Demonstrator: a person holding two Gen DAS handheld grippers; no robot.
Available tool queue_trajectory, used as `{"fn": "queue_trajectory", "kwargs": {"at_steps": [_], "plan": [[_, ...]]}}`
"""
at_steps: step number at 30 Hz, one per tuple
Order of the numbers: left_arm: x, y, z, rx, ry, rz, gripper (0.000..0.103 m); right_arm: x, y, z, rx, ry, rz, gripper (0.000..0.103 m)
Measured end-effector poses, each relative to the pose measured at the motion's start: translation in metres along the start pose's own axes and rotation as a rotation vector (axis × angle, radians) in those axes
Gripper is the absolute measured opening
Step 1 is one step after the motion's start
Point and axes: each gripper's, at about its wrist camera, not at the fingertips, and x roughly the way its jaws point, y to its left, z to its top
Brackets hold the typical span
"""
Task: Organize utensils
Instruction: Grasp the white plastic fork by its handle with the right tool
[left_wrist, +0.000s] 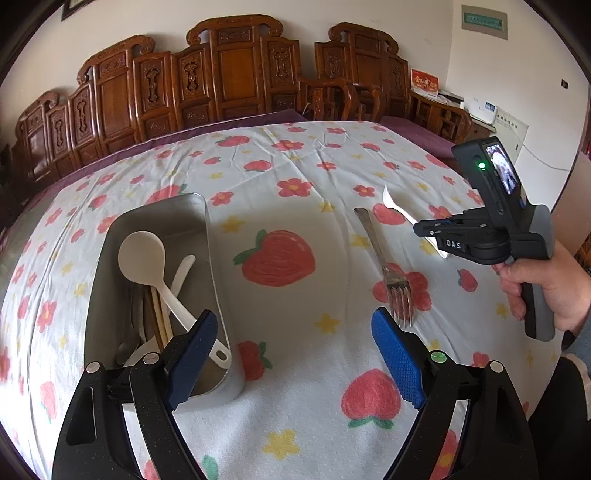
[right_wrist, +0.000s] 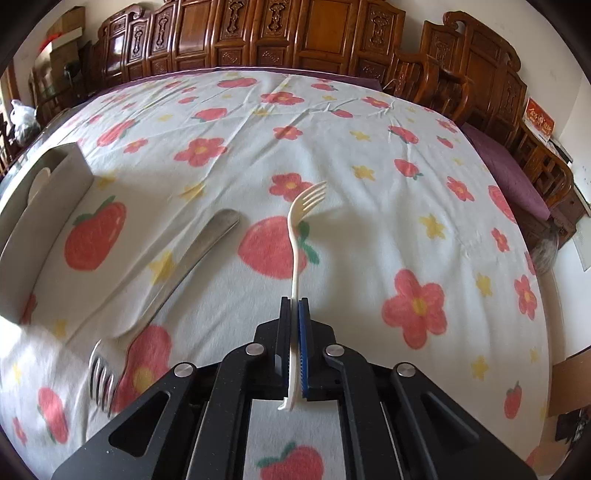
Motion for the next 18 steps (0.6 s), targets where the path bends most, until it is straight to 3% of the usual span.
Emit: {"fn": "queue_trajectory", "kwargs": {"at_steps": [15,18], "plan": [[0.003,-0.057,-0.001,0.102,0.024,0.025,0.082,-0.12,-0.018,-0.046,0.093,-0.151,0.086,0.005],[0.005,-0.064,0.004,0.078,0.037,0.013,0.082,-0.137,-0.023,-0.053,0.114,-0.171,0.1,0.005]]}}
